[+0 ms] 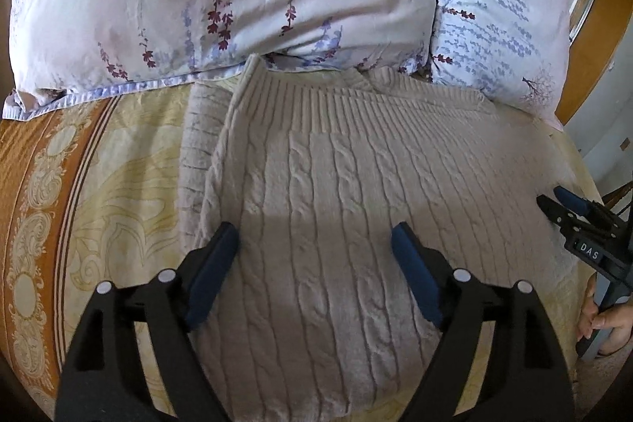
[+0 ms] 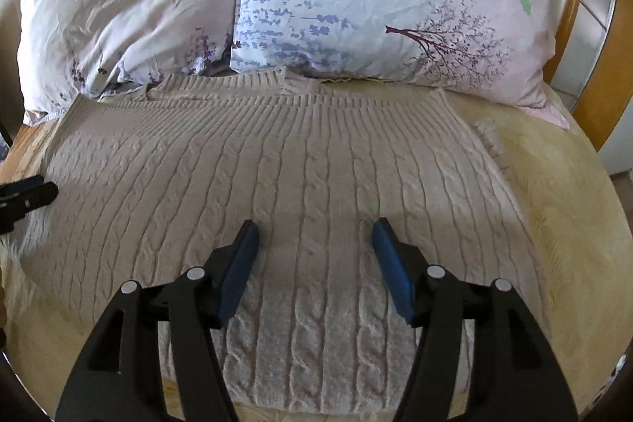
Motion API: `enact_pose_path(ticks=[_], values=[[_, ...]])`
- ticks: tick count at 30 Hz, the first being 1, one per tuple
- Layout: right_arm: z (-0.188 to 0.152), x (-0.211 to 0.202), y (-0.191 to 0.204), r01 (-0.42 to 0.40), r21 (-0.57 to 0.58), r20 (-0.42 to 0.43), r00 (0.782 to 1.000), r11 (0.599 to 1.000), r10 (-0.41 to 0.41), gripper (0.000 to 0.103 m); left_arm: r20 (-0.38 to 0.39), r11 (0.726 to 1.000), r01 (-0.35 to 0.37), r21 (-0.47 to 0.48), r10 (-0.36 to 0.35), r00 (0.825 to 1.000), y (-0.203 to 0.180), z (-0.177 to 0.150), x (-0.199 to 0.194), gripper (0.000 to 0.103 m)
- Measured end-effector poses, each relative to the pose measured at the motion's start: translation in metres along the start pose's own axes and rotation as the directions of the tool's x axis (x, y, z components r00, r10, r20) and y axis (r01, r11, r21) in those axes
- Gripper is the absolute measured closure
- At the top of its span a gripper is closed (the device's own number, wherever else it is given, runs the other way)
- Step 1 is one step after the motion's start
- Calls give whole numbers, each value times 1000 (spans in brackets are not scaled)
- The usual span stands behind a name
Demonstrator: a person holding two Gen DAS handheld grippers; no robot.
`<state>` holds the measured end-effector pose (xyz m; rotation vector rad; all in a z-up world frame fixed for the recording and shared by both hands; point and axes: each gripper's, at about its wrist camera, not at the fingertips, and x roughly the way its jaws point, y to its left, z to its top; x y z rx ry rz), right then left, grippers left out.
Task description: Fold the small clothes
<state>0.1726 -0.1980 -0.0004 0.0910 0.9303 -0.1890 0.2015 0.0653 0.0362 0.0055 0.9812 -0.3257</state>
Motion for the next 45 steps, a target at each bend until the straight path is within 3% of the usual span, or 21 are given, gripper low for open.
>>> enact_pose_path(ticks=[5,9,12,15,18,21,24,28,30,35,39,45], values=[[-2,-1,1,15,14,10,1000,1000,-16,41,5,1000,23,-7,-23,1000,1,1,-4,21],[0,-1,-1,7,33,-10,1000,999,-7,40,52,984,135,-120,-130,990,25,9,-21,21],[4,0,-1,6,50,-27,1000,999,-5,38,83,963,123,-242,-106,991,58,16,-26,19],[9,-2,2,-11,64,-19,1000,998,12,36,60,930,154,-334,-142,988,82,18,-17,19],[15,-1,12,-37,47,-8,999,998,37,36,38,875,221,-431,-228,973,100,15,-4,19],[18,0,25,-38,16,-1,999,999,38,35,43,848,253,-465,-263,964,103,13,1,19],[22,4,34,-37,-2,-1,999,999,37,32,37,846,254,-469,-268,963,102,17,5,19],[23,10,40,-22,-24,-11,1000,999,22,28,27,870,217,-444,-229,973,96,23,9,20],[21,12,42,-11,-39,-5,1000,999,11,26,12,890,187,-416,-200,980,89,27,12,24],[19,14,44,-3,-50,11,1000,999,3,25,-4,906,141,-398,-155,988,80,30,16,52],[18,14,42,-16,-50,12,1000,999,17,24,-8,863,194,-467,-223,975,85,26,22,68],[18,15,42,-22,-49,13,1000,999,22,24,20,811,235,-535,-266,964,91,20,22,76]])
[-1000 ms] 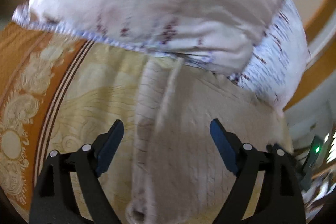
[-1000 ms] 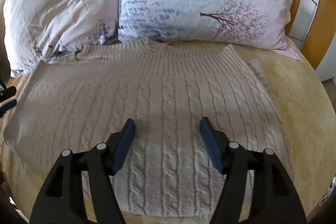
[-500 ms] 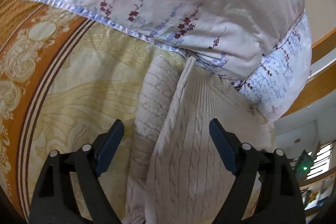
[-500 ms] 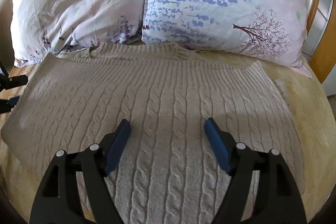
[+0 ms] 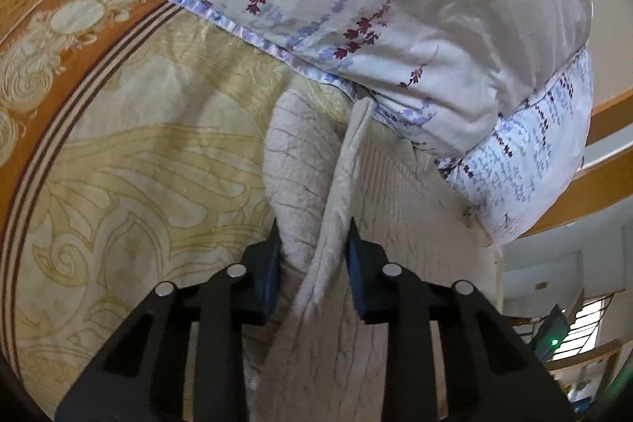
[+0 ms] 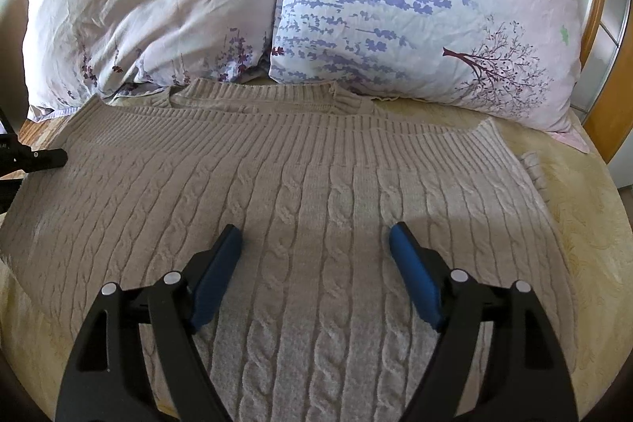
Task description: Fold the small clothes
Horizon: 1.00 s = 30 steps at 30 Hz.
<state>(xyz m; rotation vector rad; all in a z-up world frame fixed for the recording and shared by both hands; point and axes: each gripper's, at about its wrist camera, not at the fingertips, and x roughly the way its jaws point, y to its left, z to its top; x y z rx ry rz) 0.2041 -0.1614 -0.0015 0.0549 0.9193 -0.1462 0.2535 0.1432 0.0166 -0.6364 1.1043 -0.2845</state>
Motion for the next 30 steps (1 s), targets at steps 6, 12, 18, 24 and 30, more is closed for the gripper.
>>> enact_pose_path(ticks=[6,12,18,24,30], values=[[1,0,-2,-15,-3,5,1000,1000,15,23,2,994,90,-64,-90,996,-7,2,-8,83],[2,-6,-13,-84,42,16,996,996,83,23,7,982,176,-71,-176,984,-39,3,-14,85],[4,-22,-35,-166,111,64,985,980,160,23,29,957,286,-40,-285,958,-82,-3,-16,86],[2,-45,-65,-186,146,134,977,972,166,23,0,934,356,-20,-356,934,-130,-12,-4,87],[-3,-62,-101,-148,188,174,978,971,115,23,-100,902,432,-10,-431,897,-192,-35,38,87]])
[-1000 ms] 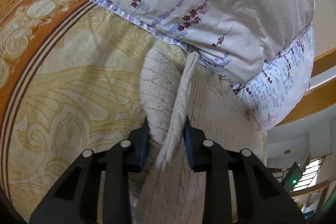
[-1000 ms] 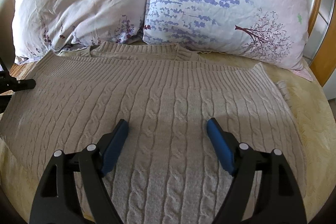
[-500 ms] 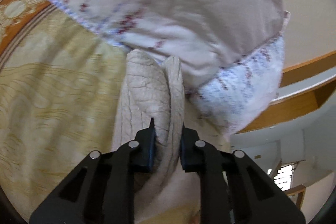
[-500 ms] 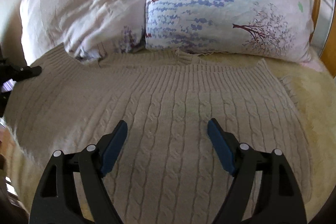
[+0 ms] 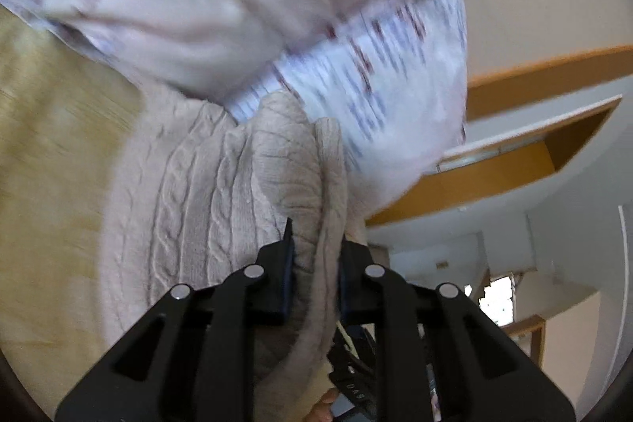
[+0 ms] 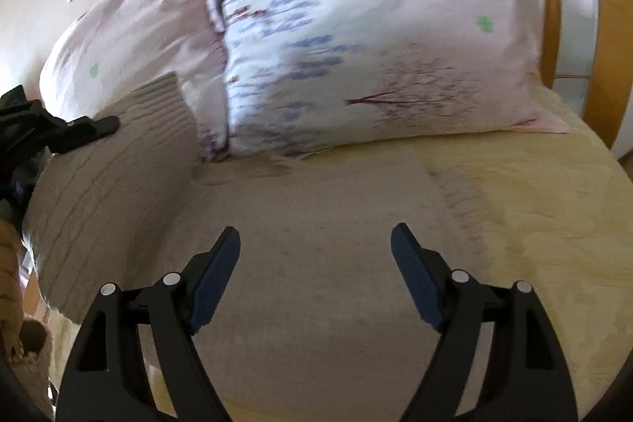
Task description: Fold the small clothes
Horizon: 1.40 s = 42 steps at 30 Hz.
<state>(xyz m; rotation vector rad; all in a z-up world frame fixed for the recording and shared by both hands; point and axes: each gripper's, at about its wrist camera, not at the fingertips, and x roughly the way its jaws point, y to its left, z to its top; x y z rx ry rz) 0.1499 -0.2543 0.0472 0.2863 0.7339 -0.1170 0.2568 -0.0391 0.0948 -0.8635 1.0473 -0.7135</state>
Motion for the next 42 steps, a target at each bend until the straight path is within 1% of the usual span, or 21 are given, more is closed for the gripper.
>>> enact_pose_path(ticks=[3,7,8,10,11,13,14,15,16,17,19,21,23,24,25,27,29,31,35,40,42], values=[[-2,-7,-23,29,27,4,1000,999,-29,23,-70,1000,17,0,-17,997,-6,-12,39,87],[-4,-11,-50,59,62,2,998,996,-59,23,-116,1000,-21,-6,20,993,-5,-26,80,87],[-4,-14,-55,61,70,5,998,996,-61,23,-126,999,-36,-5,35,991,-4,-29,89,86],[-1,-18,-65,42,91,8,999,995,-43,23,-193,998,-66,15,68,979,-3,-36,110,81],[0,-21,-69,27,103,8,1000,994,-28,23,-218,998,-61,27,66,974,-4,-38,115,74],[5,-28,-77,-20,126,12,1000,992,19,23,-249,999,8,49,5,969,-10,-40,112,70],[7,-31,-79,-46,134,11,999,990,45,23,-270,997,62,36,-50,962,-12,-39,107,67],[9,-34,-81,-73,142,9,997,987,73,23,-302,991,137,0,-131,944,-14,-39,99,63],[12,-36,-82,-114,157,2,993,981,115,23,-312,984,176,-16,-172,935,-15,-38,91,53],[14,-37,-83,-142,168,-7,989,975,145,23,-306,981,193,-10,-187,933,-17,-36,81,50],[17,-34,-81,-216,198,-41,973,956,229,23,-239,985,158,61,-140,961,-19,-30,54,43],[17,-26,-78,-281,238,-81,948,930,308,23,-139,993,41,111,-25,990,-9,-19,26,38],[16,-11,-75,-339,303,-135,910,891,392,23,-77,991,-71,116,80,994,5,-10,8,34],[14,1,-74,-359,350,-168,884,865,435,24,-55,986,-134,98,139,989,15,-5,3,34],[12,8,-73,-370,380,-181,869,848,460,25,-50,984,-161,80,166,985,25,-3,-2,33],[5,27,-73,-376,453,-221,831,808,511,34,-64,976,-205,66,210,976,40,-4,1,33],[-1,39,-73,-356,483,-248,820,800,515,36,-77,966,-245,83,252,965,50,-8,-1,33],[-5,46,-72,-341,495,-262,818,799,511,39,-95,956,-273,109,284,954,55,-14,3,33],[-5,49,-64,-371,487,-258,804,791,536,51,-115,935,-319,157,338,934,52,-21,25,31],[4,63,-59,-370,474,-237,820,799,520,62,-109,926,-328,186,352,930,42,-21,43,28],[6,72,-58,-355,473,-234,832,806,503,70,-113,920,-337,199,363,925,41,-23,48,25]])
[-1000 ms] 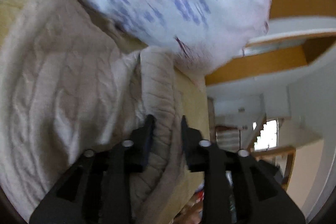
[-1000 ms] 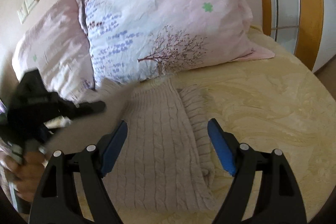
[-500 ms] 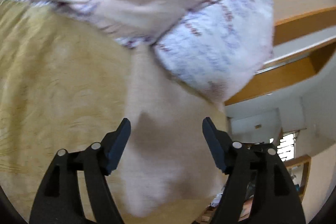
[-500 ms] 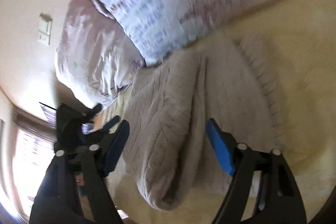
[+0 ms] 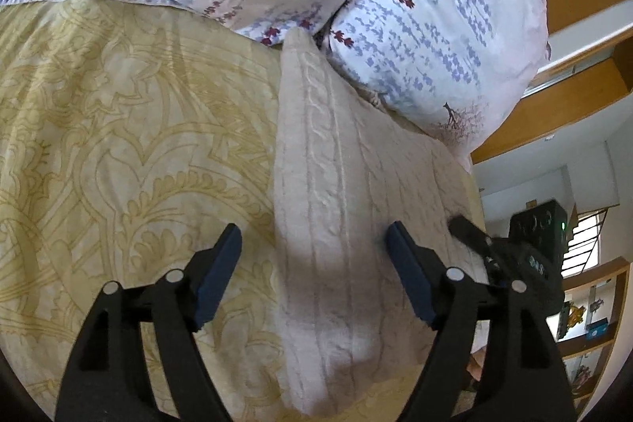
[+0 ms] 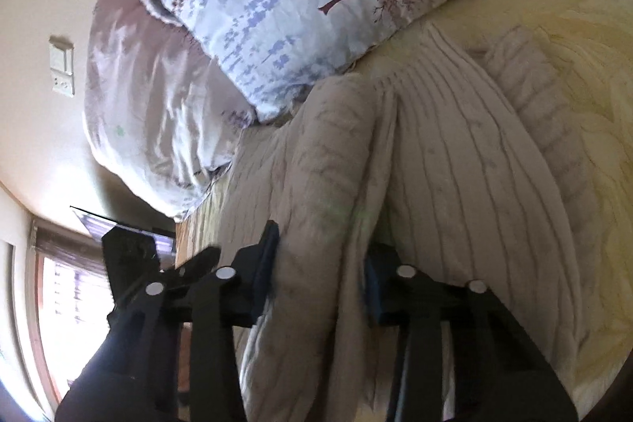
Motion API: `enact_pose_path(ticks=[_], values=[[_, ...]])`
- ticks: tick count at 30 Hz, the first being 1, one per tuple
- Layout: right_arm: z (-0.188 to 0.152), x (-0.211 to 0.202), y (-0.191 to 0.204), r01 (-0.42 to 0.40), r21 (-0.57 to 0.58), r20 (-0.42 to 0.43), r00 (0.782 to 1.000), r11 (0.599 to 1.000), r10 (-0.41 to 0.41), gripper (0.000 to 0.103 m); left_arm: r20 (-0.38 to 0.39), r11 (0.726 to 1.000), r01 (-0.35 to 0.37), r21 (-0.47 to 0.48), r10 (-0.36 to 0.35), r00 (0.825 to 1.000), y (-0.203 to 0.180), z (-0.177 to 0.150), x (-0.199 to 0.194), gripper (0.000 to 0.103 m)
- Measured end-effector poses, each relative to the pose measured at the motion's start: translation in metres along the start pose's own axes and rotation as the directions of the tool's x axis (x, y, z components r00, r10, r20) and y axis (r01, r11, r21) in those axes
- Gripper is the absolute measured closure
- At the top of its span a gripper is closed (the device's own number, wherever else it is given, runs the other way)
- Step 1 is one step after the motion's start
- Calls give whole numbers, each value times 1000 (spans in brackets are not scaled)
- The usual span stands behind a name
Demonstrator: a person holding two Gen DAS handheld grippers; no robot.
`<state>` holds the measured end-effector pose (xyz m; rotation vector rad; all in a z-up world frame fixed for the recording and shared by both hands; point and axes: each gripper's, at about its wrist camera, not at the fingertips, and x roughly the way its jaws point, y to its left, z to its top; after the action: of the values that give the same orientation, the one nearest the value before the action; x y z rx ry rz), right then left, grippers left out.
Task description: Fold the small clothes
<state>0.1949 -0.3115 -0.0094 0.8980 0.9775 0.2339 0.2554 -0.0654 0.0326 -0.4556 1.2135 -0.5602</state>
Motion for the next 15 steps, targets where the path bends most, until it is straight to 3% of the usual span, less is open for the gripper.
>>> enact_pose_path(ticks=[3,6,9,15], values=[[1,1,8,63,-55,33,998,997,-61,84,-4,1000,-9,16,9,1000,-2,-2,0,20],[-4,-13,33,169,-191,134,980,967,-145,86,-6,1000,2,12,-2,1000,1,-4,-7,20],[-8,-33,59,281,-303,250,945,911,-209,87,-11,1000,18,16,-18,1000,3,-5,-10,19],[-11,-55,74,522,-406,401,840,750,-367,87,-28,997,68,48,-67,997,-5,-12,-14,17]])
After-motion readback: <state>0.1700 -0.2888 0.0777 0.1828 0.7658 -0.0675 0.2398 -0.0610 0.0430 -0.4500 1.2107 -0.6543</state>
